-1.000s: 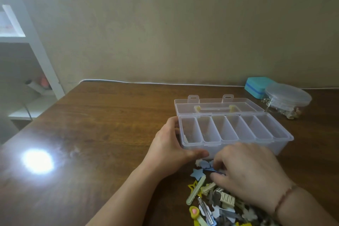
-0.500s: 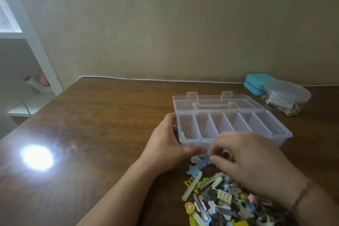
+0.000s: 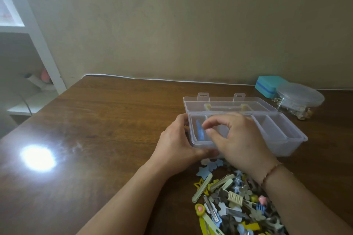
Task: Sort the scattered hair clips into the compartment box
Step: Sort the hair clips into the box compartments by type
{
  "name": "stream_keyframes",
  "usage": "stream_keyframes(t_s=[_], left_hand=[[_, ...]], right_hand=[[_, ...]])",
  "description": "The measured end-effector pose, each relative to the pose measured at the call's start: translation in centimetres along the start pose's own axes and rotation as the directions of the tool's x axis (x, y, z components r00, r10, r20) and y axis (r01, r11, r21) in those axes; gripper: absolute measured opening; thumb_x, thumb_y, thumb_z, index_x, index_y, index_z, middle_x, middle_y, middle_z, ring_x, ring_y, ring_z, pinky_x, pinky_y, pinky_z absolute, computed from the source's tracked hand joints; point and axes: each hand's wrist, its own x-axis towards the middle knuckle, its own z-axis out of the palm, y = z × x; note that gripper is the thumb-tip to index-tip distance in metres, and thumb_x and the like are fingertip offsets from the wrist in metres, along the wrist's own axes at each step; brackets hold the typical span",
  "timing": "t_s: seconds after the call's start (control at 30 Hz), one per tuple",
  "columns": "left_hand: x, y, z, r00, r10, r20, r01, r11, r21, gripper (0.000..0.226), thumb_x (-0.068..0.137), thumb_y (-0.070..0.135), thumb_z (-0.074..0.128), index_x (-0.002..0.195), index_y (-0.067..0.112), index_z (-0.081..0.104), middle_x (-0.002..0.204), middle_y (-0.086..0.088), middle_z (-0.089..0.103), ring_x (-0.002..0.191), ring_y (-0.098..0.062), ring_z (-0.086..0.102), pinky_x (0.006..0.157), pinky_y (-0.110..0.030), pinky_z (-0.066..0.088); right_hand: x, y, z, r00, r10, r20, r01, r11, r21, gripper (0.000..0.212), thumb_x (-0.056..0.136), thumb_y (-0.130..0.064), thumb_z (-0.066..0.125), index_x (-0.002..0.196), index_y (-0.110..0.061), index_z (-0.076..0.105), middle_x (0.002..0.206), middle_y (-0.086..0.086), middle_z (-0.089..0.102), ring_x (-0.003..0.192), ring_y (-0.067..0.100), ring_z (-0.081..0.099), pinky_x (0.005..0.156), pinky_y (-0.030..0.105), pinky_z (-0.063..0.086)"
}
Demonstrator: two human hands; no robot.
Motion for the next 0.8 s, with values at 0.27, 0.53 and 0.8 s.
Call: stream_keyframes(t_s=[0.27,0.53,0.8], left_hand=[[0.0,0.0,-0.2,1.0,0.01,-0.002,-0.01,1.0,-0.007,0.099,0.055,0.055,0.089,0.138,0.034,0.039,0.129,0.017,0.057,0.107,0.005,0.056,0.077,-0.007,0.048],[0.0,0.0,-0.2,1.0,0.005,-0.005,-0.005,1.0,0.009,0.097,0.058,0.053,0.089,0.139,0.035,0.038,0.131,0.018,0.056,0.096,0.014,0.052,0.068,0.001,0.044],[0.1,0.0,-0.2,1.0,-0.009,0.009,0.009,1.0,-0.001,0.095,0.059,0.051,0.089,0.138,0.036,0.038,0.127,0.022,0.055,0.096,0.016,0.05,0.069,0.006,0.04]], right_hand=[[-2.0,-1.3,-4.6,0.947,-0.179,0.267,0.2,0.978,-0.056,0.006,0.08,-0.038,0.064,0.084,-0.039,0.068,0.07,-0.02,0.06,0.074,0.0,0.057,0.059,0.015,0.042],[-2.9,-0.5,-5.2,0.811,0.029,0.585,0.174,0.941,-0.289,0.021,0.094,-0.042,0.053,0.11,-0.046,0.065,0.076,-0.024,0.052,0.061,-0.03,0.048,0.048,0.011,0.035],[-3.2,-0.3,-4.6,0.806,0.028,0.591,0.194,0.931,-0.309,0.022,0.087,-0.045,0.054,0.107,-0.044,0.064,0.08,-0.019,0.061,0.075,-0.002,0.055,0.072,0.02,0.051]])
